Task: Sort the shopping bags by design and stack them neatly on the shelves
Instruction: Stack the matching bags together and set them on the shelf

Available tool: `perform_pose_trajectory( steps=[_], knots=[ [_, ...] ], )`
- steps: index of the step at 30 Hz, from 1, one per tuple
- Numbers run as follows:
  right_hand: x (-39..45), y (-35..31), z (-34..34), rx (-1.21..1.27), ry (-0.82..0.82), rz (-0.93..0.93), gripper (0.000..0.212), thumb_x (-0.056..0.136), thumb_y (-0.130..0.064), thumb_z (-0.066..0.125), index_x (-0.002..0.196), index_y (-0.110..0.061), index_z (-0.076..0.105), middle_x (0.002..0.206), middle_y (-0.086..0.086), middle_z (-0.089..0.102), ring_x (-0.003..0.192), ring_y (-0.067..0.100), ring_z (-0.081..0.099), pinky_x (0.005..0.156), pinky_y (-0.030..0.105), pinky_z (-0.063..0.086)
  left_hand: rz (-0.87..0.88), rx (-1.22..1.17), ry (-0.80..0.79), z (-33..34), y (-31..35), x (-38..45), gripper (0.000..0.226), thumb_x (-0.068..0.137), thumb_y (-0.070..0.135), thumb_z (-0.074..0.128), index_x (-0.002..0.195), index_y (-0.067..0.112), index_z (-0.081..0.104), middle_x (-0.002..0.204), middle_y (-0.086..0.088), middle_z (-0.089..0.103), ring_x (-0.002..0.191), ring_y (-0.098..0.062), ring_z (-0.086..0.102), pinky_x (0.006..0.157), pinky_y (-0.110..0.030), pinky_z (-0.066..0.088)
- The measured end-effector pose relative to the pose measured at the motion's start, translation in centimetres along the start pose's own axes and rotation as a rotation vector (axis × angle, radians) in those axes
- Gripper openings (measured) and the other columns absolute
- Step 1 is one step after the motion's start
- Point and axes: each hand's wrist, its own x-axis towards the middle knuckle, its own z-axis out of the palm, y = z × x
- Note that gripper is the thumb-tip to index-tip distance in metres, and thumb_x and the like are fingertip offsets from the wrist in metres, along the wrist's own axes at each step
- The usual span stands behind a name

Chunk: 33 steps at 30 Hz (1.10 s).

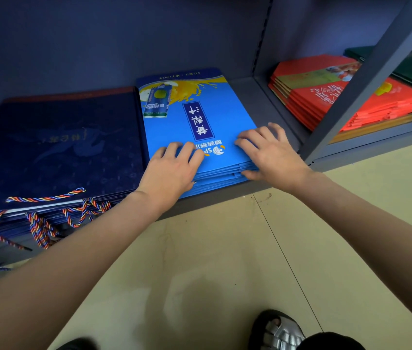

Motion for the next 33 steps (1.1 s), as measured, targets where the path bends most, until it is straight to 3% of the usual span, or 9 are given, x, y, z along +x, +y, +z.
perform_pose_trajectory(
  steps=[3,5,8,11,14,18,22,28,33],
  knots=[
    [0.1,-0.6,0.4,-0.073,0.005,0.009,0.063,0.049,-0.021,0.085,0.104,0.001,0.062,0.103,0.014,0.062,0.090,0.033,0.060,0.094,0.061,0.038,-0.038,-0.014,-0.008,0.3,0.6,0.3,0.076,0.044,0.027,0.089,0.098,0.009,0.038,0.090,-0.007,0.062,0.080,-0.028,0.063,0.061,-0.032,0.051],
    [0.3,-0.7,0.5,-0.044,-0.003,0.058,0.062,0.049,-0.015,0.083,0.104,0.001,0.060,0.105,0.015,0.060,0.091,0.033,0.059,0.094,0.057,0.039,-0.038,-0.006,-0.004,0.2,0.7,0.7,0.077,0.046,0.035,0.089,0.099,0.009,0.039,0.090,-0.006,0.062,0.080,-0.026,0.063,0.062,-0.032,0.051],
    [1.1,-0.3,-0.4,0.069,-0.151,0.061,0.066,0.067,-0.020,0.079,0.124,-0.004,0.049,0.124,0.014,0.047,0.112,0.032,0.045,0.096,0.042,0.036,0.019,-0.018,0.004,0.3,-0.1,0.6,0.081,0.051,0.052,0.085,0.102,0.009,0.039,0.096,-0.007,0.063,0.083,-0.027,0.063,0.063,-0.032,0.052],
    [1.6,0.7,-1.1,0.149,-0.238,0.058,0.070,0.078,-0.034,0.072,0.136,-0.015,0.036,0.135,0.007,0.033,0.123,0.023,0.031,0.099,0.033,0.028,0.046,-0.053,-0.054,0.4,-0.6,0.1,0.079,0.050,0.049,0.085,0.105,0.007,0.048,0.105,-0.009,0.064,0.089,-0.029,0.064,0.066,-0.035,0.054],
    [1.7,0.8,-0.7,0.170,-0.311,0.089,0.081,0.074,-0.037,0.075,0.139,-0.021,0.030,0.141,0.005,0.025,0.127,0.023,0.025,0.104,0.036,0.025,0.034,-0.053,-0.191,-0.5,-0.4,0.1,0.073,0.061,0.049,0.081,0.115,0.008,0.054,0.119,-0.007,0.057,0.103,-0.027,0.058,0.077,-0.036,0.052],
    [2.3,0.2,-0.2,0.125,-0.382,0.082,0.092,0.073,-0.035,0.077,0.144,-0.020,0.020,0.149,0.007,0.015,0.135,0.027,0.016,0.109,0.044,0.026,-0.101,-0.134,-0.328,-0.8,0.4,0.6,0.073,0.080,0.053,0.062,0.134,0.017,0.028,0.139,0.000,0.030,0.124,-0.023,0.034,0.099,-0.035,0.034],
    [1.5,0.5,-0.4,0.269,-0.357,0.127,0.085,0.079,-0.031,0.072,0.147,-0.025,0.022,0.154,-0.001,0.016,0.139,0.020,0.013,0.107,0.035,0.028,-0.203,-0.167,-0.296,-0.8,1.2,0.2,0.072,0.079,0.051,0.064,0.132,0.019,0.029,0.138,0.001,0.030,0.126,-0.022,0.032,0.103,-0.036,0.027],
    [0.9,0.6,-1.1,0.293,-0.330,0.158,0.075,0.086,-0.030,0.066,0.147,-0.029,0.023,0.156,-0.007,0.017,0.144,0.013,0.012,0.111,0.035,0.022,-0.195,-0.171,-0.274,-1.2,1.0,0.6,0.069,0.082,0.049,0.062,0.132,0.015,0.030,0.138,-0.003,0.031,0.126,-0.026,0.032,0.103,-0.039,0.029],
    [0.1,-0.1,0.1,0.172,-0.216,0.115,0.074,0.084,-0.029,0.067,0.146,-0.017,0.028,0.154,0.004,0.024,0.140,0.027,0.021,0.112,0.042,0.018,-0.180,-0.181,-0.241,-1.4,0.6,0.1,0.062,0.080,0.043,0.067,0.126,0.009,0.041,0.134,-0.006,0.043,0.122,-0.031,0.042,0.097,-0.043,0.037]
  ],
)
